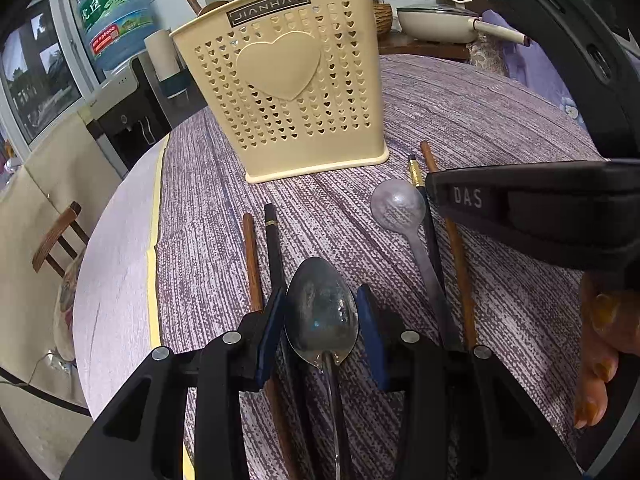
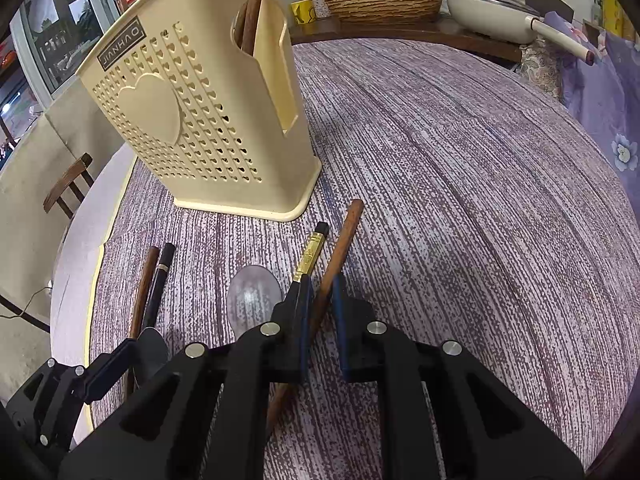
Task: Organize utensils
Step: 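Grasp a metal spoon with the left gripper while the right gripper grasps a wooden chopstick, then lift the metal spoon and wooden chopstick and carry them over the holder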
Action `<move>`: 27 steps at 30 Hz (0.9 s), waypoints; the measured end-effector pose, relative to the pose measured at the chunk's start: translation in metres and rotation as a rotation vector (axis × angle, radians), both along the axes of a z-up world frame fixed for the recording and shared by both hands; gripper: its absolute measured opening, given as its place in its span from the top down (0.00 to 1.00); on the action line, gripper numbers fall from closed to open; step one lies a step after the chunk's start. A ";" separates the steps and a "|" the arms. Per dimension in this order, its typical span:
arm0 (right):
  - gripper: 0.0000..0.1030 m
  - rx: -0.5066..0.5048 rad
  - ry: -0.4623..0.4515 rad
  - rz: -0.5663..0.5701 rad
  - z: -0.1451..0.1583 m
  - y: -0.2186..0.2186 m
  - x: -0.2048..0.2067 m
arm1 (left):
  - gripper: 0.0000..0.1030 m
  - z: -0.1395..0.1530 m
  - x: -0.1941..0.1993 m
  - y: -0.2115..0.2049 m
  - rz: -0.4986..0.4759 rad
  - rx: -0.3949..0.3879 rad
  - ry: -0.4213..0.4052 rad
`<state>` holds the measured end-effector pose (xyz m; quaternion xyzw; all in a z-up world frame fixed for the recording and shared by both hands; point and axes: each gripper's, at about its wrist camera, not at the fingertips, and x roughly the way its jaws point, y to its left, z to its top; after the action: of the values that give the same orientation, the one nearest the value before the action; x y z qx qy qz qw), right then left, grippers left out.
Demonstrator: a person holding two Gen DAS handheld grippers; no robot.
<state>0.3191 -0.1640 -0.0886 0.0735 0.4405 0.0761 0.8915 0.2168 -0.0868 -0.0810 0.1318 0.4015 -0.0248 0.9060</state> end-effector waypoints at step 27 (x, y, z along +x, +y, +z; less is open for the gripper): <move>0.93 0.277 -0.196 0.036 0.052 -0.049 -0.031 | 0.64 0.059 -0.003 0.063 -0.027 -0.385 -0.121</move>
<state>0.2879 -0.2134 -0.0367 0.1799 0.3382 0.1588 0.9100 0.2140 -0.0238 -0.0222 -0.0373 0.3323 -0.1053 0.9365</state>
